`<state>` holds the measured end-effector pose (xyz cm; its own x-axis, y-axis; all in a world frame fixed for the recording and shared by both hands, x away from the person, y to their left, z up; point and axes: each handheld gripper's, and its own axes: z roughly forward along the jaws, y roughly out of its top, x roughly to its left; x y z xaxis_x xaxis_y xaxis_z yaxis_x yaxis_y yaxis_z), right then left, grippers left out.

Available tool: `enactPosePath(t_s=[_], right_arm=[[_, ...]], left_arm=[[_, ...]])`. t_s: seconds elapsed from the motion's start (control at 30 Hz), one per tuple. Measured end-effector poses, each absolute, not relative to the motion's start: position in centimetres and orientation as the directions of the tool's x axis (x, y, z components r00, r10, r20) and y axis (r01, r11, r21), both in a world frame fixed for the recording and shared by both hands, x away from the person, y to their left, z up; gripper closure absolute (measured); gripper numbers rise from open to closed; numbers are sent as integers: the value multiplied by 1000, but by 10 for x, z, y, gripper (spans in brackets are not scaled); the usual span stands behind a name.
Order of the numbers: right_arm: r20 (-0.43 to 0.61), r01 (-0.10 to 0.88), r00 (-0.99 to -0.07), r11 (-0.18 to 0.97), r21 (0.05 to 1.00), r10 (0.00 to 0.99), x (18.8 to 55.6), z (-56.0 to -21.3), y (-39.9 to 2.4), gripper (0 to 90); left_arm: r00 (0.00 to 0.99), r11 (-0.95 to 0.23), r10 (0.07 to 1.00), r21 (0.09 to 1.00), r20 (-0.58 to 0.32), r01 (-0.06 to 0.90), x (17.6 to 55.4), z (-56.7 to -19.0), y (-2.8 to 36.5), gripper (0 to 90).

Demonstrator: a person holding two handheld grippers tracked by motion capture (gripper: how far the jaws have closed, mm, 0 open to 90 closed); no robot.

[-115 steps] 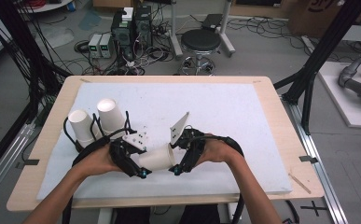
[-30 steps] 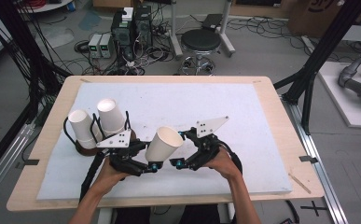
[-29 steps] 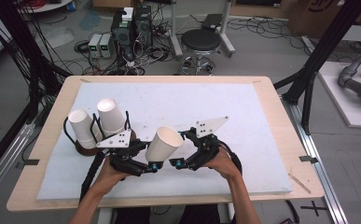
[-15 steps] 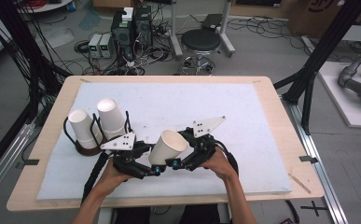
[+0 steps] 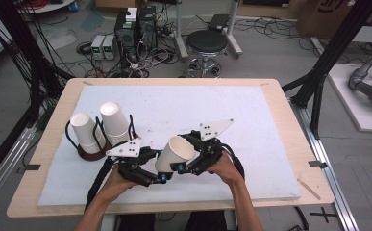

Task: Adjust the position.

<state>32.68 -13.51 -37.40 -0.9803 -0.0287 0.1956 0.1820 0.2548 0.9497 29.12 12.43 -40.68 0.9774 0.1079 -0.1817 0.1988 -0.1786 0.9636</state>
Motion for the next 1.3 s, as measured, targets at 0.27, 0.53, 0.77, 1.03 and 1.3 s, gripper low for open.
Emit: enactPosePath(t_s=[0.27,0.53,0.77,1.03,1.3], right_arm=[[187,170,-981,236,957,-53,327,-370,-135,161],[179,163,-982,228,960,-55,326,-370,-135,254],[183,165,-982,234,958,-55,327,-370,-135,275],[183,167,-982,237,957,-49,327,-369,-135,285],[183,173,-983,227,959,-25,329,-368,-136,284]], left_arm=[[980,-174,112,967,-167,184,291,-408,126,356],[979,-170,121,969,-162,181,291,-407,127,357],[980,-174,123,969,-155,175,291,-407,127,358],[980,-173,129,969,-153,174,292,-406,128,355],[965,-213,242,965,-99,153,287,-404,125,175]])
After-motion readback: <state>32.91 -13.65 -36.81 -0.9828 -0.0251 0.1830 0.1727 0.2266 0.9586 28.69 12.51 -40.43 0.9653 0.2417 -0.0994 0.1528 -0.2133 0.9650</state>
